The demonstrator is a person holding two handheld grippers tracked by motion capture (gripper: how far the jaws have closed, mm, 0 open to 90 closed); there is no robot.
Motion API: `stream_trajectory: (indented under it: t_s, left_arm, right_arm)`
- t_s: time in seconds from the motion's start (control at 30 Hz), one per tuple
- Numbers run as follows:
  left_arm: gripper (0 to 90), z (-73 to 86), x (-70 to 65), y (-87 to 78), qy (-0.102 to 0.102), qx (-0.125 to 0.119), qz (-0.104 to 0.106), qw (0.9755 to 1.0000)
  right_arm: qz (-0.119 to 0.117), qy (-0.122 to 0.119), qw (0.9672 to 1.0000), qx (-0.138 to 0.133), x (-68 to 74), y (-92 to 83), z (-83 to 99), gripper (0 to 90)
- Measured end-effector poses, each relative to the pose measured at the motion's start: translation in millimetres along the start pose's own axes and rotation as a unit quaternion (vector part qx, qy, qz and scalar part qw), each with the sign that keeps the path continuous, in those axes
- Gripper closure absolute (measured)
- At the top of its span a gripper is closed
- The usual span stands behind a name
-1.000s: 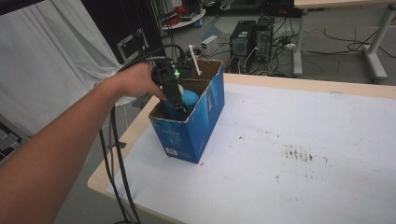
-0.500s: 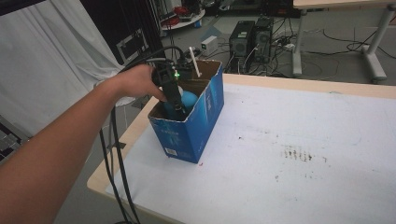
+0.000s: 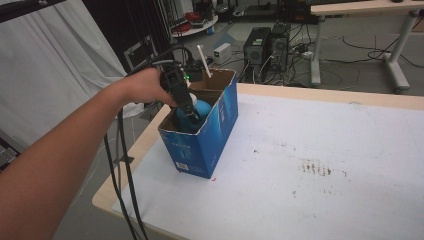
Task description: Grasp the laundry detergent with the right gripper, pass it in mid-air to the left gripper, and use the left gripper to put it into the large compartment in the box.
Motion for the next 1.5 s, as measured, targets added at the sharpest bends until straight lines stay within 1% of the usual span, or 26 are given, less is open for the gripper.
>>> stream_trajectory:
  t_s: [0.13, 0.2, 0.4, 0.43, 0.47, 0.53, 0.57, 0.6, 0.7, 0.77, 0.8, 0.83, 0.87, 0.93, 1.0, 1.03, 1.07, 1.1, 1.17, 1.2, 1.23, 1.3, 1.33, 1.37, 1.43, 1.5]
  left_arm:
    - [25.2, -1.6, -1.3, -14.8, 0.001, -0.018, -0.006, 0.9998]
    - [20.9, -2.0, -2.7, -21.9, -0.005, -0.038, -0.006, 0.9993]
    - [20.8, -5.8, -7.1, -38.3, -0.017, -0.057, -0.025, 0.9979]
    - [20.8, -6.9, -8.1, -41.4, -0.014, -0.059, -0.028, 0.9978]
    - [20.8, -8.1, -10.0, -44.3, -0.008, -0.062, -0.031, 0.9975]
    - [20.8, -10.2, -13.6, -49.9, 0.006, -0.064, -0.028, 0.9976]
    - [20.8, -12.3, -16.2, -53.2, 0.016, -0.066, -0.030, 0.9972]
    - [20.8, -14.3, -18.2, -55.8, 0.020, -0.070, -0.033, 0.9968]
    - [20.8, -20.7, -24.9, -60.8, 0.017, -0.085, -0.027, 0.9959]
    - [20.8, -25.2, -30.5, -62.5, 0.019, -0.090, -0.019, 0.9956]
    - [20.8, -25.2, -30.5, -62.5, 0.019, -0.090, -0.019, 0.9956]
    - [20.8, -33.1, -41.0, -65.3, 0.038, -0.105, 0.003, 0.9937]
    - [20.6, -36.2, -44.3, -66.0, 0.041, -0.110, 0.004, 0.9931]
    - [14.7, -42.8, -51.1, -67.2, 0.051, -0.117, 0.004, 0.9918]
    - [14.7, -49.5, -58.8, -66.7, 0.067, -0.128, 0.008, 0.9895]
    - [13.1, -53.0, -62.5, -65.4, 0.074, -0.130, 0.008, 0.9887]
    - [8.7, -56.4, -66.1, -63.5, 0.082, -0.130, 0.006, 0.9881]
    - [6.0, -59.7, -69.6, -61.6, 0.094, -0.131, 0.003, 0.9869]
    - [5.7, -65.0, -77.0, -57.2, 0.120, -0.128, 0.008, 0.9845]
    - [3.1, -67.4, -80.2, -54.6, 0.133, -0.120, 0.007, 0.9838]
    - [1.6, -70.1, -82.8, -51.9, 0.139, -0.115, 0.006, 0.9837]
    - [1.6, -75.3, -87.9, -46.5, 0.144, -0.108, 0.002, 0.9837]
    - [1.6, -77.7, -90.5, -43.8, 0.148, -0.103, 0.005, 0.9836]
    - [1.6, -80.1, -93.3, -41.0, 0.155, -0.100, 0.007, 0.9828]
    - [1.6, -82.6, -95.9, -38.7, 0.159, -0.096, 0.008, 0.9826]
    - [1.7, -87.6, -101.5, -33.8, 0.164, -0.094, 0.017, 0.9818]
  right_arm:
    - [0.002, 0.001, 1.0000, 0.002, 0.9, -0.3, 0.5, 0.9]
    - [0.002, 0.000, 1.0000, 0.000, 1.4, -0.6, 0.1, 0.9]
    - [0.003, -0.001, 1.0000, -0.002, 3.4, -1.6, -0.6, 0.9]
    - [0.004, -0.002, 1.0000, -0.003, 3.6, -1.9, -0.5, 0.9]
    - [0.004, -0.002, 1.0000, -0.003, 3.7, -2.5, -0.4, 0.9]
    - [0.004, -0.002, 1.0000, -0.006, 4.5, -3.6, -0.4, 0.9]
    - [0.005, -0.001, 1.0000, -0.007, 4.9, -4.0, -0.4, 0.9]
    - [0.006, 0.000, 1.0000, -0.007, 5.5, -4.6, -0.5, 0.9]
    - [0.007, -0.001, 0.9999, -0.011, 6.9, -5.4, -1.5, 0.8]
    - [0.007, -0.002, 0.9999, -0.013, 7.7, -6.1, -2.4, 0.9]
    - [0.007, -0.002, 0.9999, -0.013, 7.7, -6.1, -2.4, 0.9]
    - [0.007, -0.003, 0.9998, -0.017, 9.3, -7.4, -3.3, 0.8]
    - [0.009, -0.003, 0.9998, -0.017, 9.8, -7.7, -3.4, 0.9]
    - [0.009, -0.003, 0.9998, -0.020, 10.6, -8.8, -3.7, 0.9]
    - [0.010, -0.004, 0.9997, -0.022, 11.4, -9.2, -4.0, 0.8]
    - [0.010, -0.004, 0.9997, -0.021, 12.0, -9.5, -4.3, 0.9]
    - [0.011, -0.004, 0.9997, -0.022, 12.6, -9.4, -4.6, 0.9]
    - [0.010, -0.005, 0.9997, -0.023, 13.1, -9.4, -5.0, 0.8]
    - [0.009, -0.005, 0.9997, -0.024, 14.9, -9.8, -6.3, 0.9]
    - [0.009, -0.006, 0.9996, -0.027, 15.7, -10.0, -7.1, 0.9]
    - [0.009, -0.006, 0.9995, -0.029, 16.6, -10.2, -8.1, 0.8]
    - [0.009, -0.008, 0.9995, -0.031, 18.0, -10.9, -9.8, 0.9]
    - [0.010, -0.008, 0.9994, -0.033, 18.5, -10.8, -10.7, 0.8]
    - [0.009, -0.009, 0.9993, -0.034, 18.7, -11.0, -11.7, 0.9]
    - [0.009, -0.007, 0.9992, -0.037, 19.2, -11.0, -12.8, 0.9]
    - [0.009, -0.006, 0.9991, -0.041, 20.3, -11.4, -15.7, 0.9]
Point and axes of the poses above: each handheld gripper's, and its own axes: y roughly forward along the jaws, z roughly out of its underside, x roughly to its left, the point moved 2 cm from there along y, roughly forward along the jaws, and after that the axes turned 10 degrees about -x, right-handed, at the moved point
